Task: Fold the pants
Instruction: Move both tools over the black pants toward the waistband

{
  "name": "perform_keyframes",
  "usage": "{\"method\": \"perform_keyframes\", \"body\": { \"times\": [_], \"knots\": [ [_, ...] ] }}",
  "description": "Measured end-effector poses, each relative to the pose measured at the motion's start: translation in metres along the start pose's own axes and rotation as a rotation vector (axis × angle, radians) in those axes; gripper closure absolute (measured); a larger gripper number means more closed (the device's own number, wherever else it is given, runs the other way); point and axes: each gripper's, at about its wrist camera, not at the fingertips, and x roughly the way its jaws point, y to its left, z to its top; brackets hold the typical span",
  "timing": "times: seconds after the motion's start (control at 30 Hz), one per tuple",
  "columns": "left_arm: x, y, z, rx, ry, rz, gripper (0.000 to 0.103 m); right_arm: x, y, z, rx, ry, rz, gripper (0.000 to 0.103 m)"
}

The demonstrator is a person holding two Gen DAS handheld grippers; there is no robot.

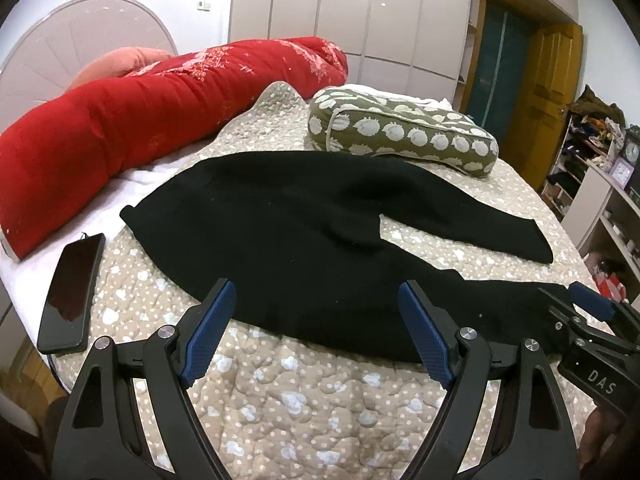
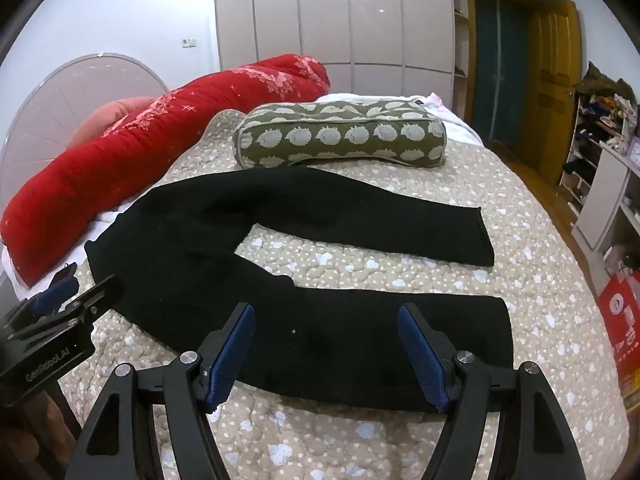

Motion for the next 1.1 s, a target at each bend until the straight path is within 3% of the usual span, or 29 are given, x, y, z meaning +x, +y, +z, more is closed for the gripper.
{"method": "perform_keyframes", "body": {
  "times": [0.77, 1.1],
  "knots": [
    [0.012, 0.016, -0.004, -0.046, 0.044, 0.004, 0.020, 0.014, 0.004, -0.004, -0.007, 0.040, 0.006, 0.031],
    [0.021, 0.029, -0.006, -0.072, 0.076, 0.039, 0.020, 0.022, 0.010, -0.008, -0.025, 0.060, 0.023, 0.031]
  ]
}}
